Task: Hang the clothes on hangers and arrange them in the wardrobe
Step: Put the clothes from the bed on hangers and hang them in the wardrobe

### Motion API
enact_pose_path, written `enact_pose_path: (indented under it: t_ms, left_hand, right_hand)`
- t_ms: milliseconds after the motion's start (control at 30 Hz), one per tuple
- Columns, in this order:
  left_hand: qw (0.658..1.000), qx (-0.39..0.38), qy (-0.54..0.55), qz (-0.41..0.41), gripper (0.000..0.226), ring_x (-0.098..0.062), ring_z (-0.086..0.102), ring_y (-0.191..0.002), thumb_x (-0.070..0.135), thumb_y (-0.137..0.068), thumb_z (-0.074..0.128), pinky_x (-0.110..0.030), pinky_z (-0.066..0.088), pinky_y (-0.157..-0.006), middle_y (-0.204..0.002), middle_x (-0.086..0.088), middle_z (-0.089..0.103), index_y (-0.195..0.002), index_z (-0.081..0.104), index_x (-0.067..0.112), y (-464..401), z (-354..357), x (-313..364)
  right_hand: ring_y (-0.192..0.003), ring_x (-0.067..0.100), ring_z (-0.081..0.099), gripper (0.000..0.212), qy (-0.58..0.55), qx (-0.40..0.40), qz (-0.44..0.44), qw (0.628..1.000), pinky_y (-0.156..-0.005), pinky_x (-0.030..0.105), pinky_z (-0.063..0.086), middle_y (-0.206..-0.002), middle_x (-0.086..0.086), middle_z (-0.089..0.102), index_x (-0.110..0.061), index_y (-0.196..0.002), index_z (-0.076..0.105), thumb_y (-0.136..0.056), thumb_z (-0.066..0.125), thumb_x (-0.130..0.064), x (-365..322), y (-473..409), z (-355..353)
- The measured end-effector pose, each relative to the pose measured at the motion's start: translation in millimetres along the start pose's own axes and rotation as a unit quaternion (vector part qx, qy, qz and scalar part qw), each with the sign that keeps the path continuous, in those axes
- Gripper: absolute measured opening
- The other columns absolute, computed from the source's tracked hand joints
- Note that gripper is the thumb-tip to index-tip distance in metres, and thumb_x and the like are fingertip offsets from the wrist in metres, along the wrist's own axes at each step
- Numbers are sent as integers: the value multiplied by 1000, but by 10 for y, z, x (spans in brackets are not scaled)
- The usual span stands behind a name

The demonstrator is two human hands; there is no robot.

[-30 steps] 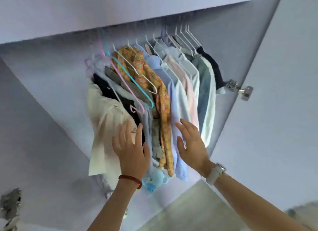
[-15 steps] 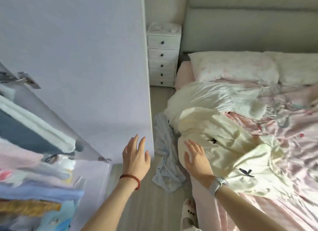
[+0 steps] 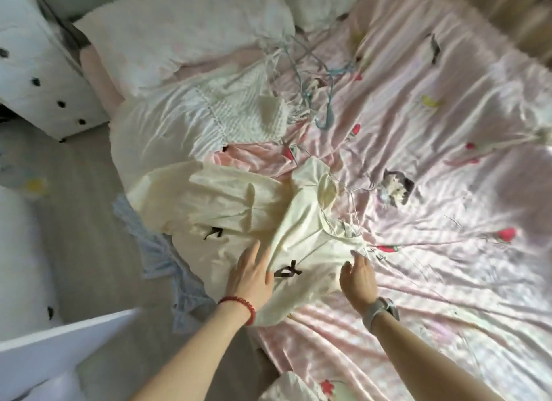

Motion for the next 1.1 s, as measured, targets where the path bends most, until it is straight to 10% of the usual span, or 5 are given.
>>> enact_pose_path:
  t_ms: [400, 567, 767, 900, 1100]
  left_hand:
    - [983, -183, -22, 16, 58, -12, -5, -142, 30, -94, 39, -39, 13, -115, -156, 5, -5, -145, 13, 30, -716, 839, 47]
    - [998, -30, 52, 17, 38, -20, 23, -137, 19, -94, 41, -34, 27, -108, -151, -2, 20, -132, 44, 19, -735, 171, 206]
    - [948, 273, -57, 151, 62, -32, 11, -140, 19, -87, 55, -54, 8, -111, -150, -14, 26, -142, 29, 15, -612, -1207, 796]
    - [964, 195, -128, 126, 40, -21, 39, -129, 33, -95, 40, -37, 18, -107, -135, -3, 49, -132, 46, 20, -524, -1486, 655]
    - [993, 88, 79, -11, 24, -28, 59, -87, 22, -97, 37, -33, 43, -73, -95, -7, 67, -93, 60, 15, 427, -1296, -363]
  right_hand:
    - [-110, 36, 50, 31, -170, 2, 128, 977, -87, 35, 37, -119, 25, 54, 4, -116, 50, -94, 39, -15, 340, -1130, 73]
    - [-76, 34, 53, 3, -168, 112, 103, 974, -65, 35, 34, -81, 3, 51, -19, -89, 41, -91, 39, -19, 297, -673, -223]
    - [-61, 34, 59, 15, -57, 226, -118, 965, -53, 30, 36, -73, 8, 63, -9, -92, 57, -93, 43, -13, -112, -77, -774]
    - [-56, 28, 59, 18, -2, 221, -289, 931, -48, 31, 46, -69, 7, 63, -10, -85, 59, -88, 41, -15, -737, 143, -933]
    - [-68, 33, 58, 16, 39, 125, -365, 922, -70, 40, 43, -83, 9, 62, -10, -90, 65, -89, 48, -12, -1412, 286, -691]
Point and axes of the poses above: each hand's wrist, its own y-axis away from the middle knuckle, its own z-axis out of the palm, x = y × z, the point moved 8 cm from there along -y, towards the middle knuckle
